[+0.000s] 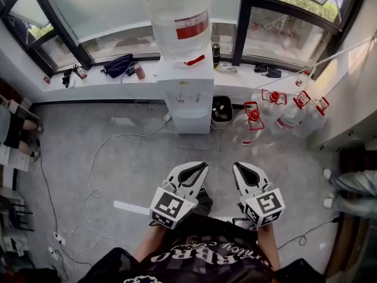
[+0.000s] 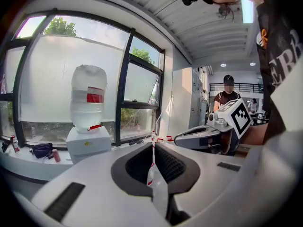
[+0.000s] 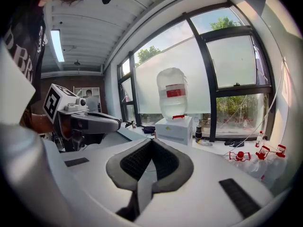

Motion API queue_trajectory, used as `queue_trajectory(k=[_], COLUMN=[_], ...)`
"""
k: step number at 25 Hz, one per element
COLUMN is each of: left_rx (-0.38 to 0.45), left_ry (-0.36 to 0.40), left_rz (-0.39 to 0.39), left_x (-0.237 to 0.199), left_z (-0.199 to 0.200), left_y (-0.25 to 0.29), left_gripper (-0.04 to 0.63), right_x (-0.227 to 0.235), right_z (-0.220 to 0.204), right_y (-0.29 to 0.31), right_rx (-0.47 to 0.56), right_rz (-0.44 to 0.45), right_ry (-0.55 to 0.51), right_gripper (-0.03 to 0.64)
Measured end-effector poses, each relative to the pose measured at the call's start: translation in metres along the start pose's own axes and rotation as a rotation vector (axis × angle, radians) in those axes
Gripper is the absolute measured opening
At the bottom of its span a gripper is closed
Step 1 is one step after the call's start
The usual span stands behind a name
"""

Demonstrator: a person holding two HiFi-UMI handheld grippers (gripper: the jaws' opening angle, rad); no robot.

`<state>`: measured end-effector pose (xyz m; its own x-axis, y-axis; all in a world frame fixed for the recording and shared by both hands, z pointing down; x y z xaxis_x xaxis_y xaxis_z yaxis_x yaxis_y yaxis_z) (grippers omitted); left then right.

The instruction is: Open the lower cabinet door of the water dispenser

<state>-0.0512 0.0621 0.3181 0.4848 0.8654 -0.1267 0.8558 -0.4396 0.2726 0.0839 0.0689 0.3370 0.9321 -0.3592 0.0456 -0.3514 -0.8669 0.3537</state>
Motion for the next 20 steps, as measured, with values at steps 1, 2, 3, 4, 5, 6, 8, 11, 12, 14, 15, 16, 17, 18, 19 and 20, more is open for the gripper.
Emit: queue_trajectory(k=[1, 2, 3, 4, 5, 6, 8, 11, 12, 14, 15, 16, 17, 18, 19, 20], left_rx=[0.005, 0.007, 0.007, 0.006, 0.003, 0.000, -0.006, -0.004, -0.002, 0.002, 0.004, 0.005, 0.006, 0.007, 0.008, 0.008], left_ry=[-0.008, -0.017, -0.027, -0.036, -0.045, -0.051, -0.055, -0.056, -0.055, -0.056, -0.056, -0.055, -0.055, -0.054, -0.053, -0.054], left_rz=[0.003, 0.006, 0.007, 0.005, 0.001, -0.005, -0.020, -0.044, -0.050, -0.058, -0.058, -0.055, -0.050, -0.041, -0.029, -0.014], left_x=[-0.012, -0.024, -0.035, -0.046, -0.055, -0.064, -0.079, -0.097, -0.102, -0.112, -0.116, -0.121, -0.125, -0.130, -0.134, -0.139], left_z=[0.001, 0.000, -0.002, -0.005, -0.008, -0.010, -0.014, -0.013, -0.013, -0.014, -0.015, -0.016, -0.017, -0.018, -0.020, -0.023], left_y=[0.002, 0.005, 0.007, 0.010, 0.013, 0.016, 0.023, 0.033, 0.036, 0.040, 0.042, 0.043, 0.044, 0.044, 0.043, 0.042], left_gripper=[0.026, 0.026, 0.026, 0.026, 0.026, 0.026, 0.026, 0.026, 0.026, 0.026, 0.026, 0.026, 0.026, 0.026, 0.026, 0.026], right_x=[0.002, 0.004, 0.005, 0.006, 0.007, 0.008, 0.010, 0.015, 0.016, 0.019, 0.020, 0.023, 0.025, 0.028, 0.031, 0.033], right_z=[0.005, 0.009, 0.012, 0.014, 0.016, 0.016, 0.019, 0.022, 0.022, 0.020, 0.019, 0.017, 0.015, 0.013, 0.011, 0.009], right_y=[0.011, 0.022, 0.032, 0.042, 0.051, 0.060, 0.077, 0.097, 0.102, 0.111, 0.117, 0.123, 0.129, 0.136, 0.144, 0.152], right_rx=[-0.007, -0.013, -0.018, -0.024, -0.029, -0.034, -0.044, -0.062, -0.070, -0.088, -0.097, -0.106, -0.115, -0.123, -0.131, -0.139], right_rz=[-0.001, -0.002, -0.003, -0.005, -0.008, -0.012, -0.022, -0.037, -0.039, -0.042, -0.044, -0.047, -0.050, -0.051, -0.049, -0.044], right_ry=[-0.006, -0.010, -0.014, -0.015, -0.016, -0.014, -0.009, -0.008, -0.010, -0.015, -0.017, -0.019, -0.022, -0.026, -0.029, -0.032], right_gripper=[0.014, 0.014, 0.014, 0.014, 0.014, 0.014, 0.014, 0.014, 0.014, 0.014, 0.014, 0.014, 0.014, 0.014, 0.014, 0.014])
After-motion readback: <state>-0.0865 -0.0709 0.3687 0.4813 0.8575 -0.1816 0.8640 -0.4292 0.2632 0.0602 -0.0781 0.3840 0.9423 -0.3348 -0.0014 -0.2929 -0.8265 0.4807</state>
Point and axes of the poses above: the fingertips, and each gripper's own axes: y forward along the fingers, x to its right, z out of its top, the point moved 4 cm from there along -y, backward along the fingers, and after that the axes turned 13 degrees about -z, right-handed, at the moved point
